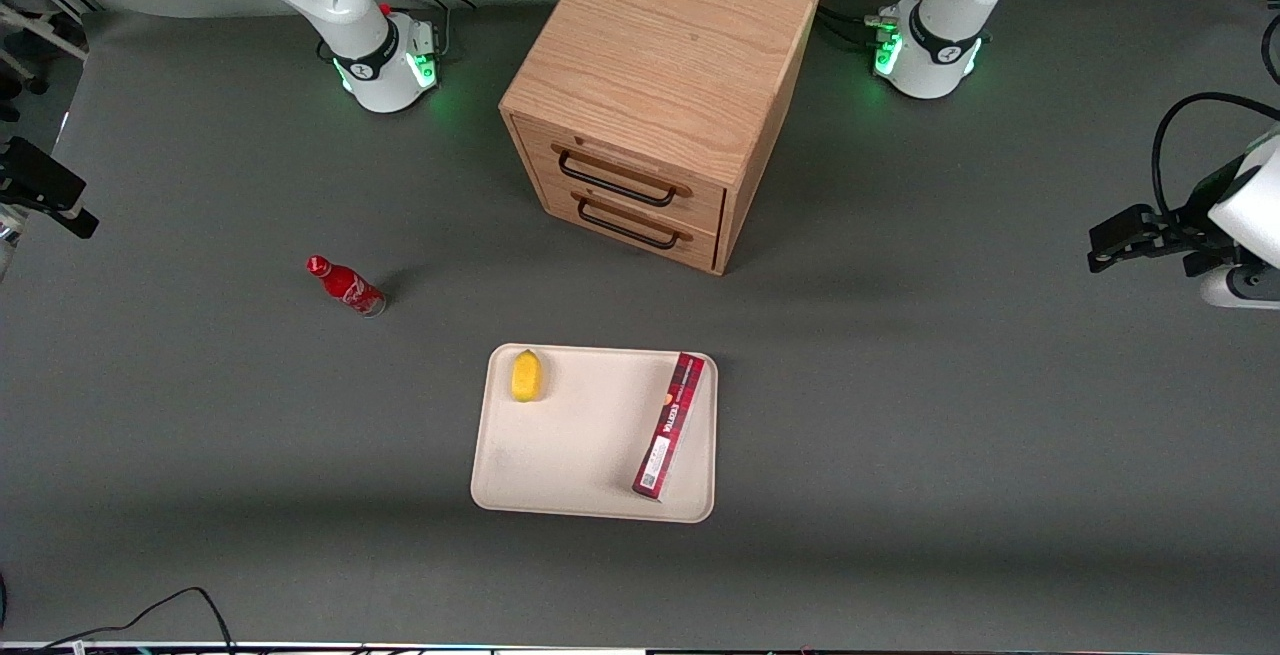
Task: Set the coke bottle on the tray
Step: 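Move the open right gripper toward the red Coca-Cola bottle on the table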
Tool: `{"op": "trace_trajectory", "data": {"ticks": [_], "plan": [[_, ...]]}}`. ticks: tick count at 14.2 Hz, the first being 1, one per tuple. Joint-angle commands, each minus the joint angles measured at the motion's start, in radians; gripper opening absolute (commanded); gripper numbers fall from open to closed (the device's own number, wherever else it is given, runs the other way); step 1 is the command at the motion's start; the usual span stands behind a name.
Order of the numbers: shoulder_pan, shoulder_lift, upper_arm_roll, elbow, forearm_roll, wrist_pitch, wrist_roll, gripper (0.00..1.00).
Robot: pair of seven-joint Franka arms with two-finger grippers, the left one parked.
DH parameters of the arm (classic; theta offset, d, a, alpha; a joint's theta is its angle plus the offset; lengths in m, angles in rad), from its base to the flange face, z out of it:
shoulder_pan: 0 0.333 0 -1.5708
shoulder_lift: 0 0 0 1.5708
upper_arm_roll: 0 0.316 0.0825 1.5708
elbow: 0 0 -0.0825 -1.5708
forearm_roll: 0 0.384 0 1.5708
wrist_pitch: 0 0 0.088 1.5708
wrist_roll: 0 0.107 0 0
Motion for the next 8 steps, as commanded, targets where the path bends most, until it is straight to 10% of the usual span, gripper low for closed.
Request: {"op": "trace_trajectory", "data": {"ticks": [1, 8], "plan": [[0.020, 0.018, -0.015, 0.034, 0.019, -0.024, -0.022, 1.00], [0.058, 0.089, 0.026, -0.078, 0.017, 0.028, 0.018, 1.00]]}}
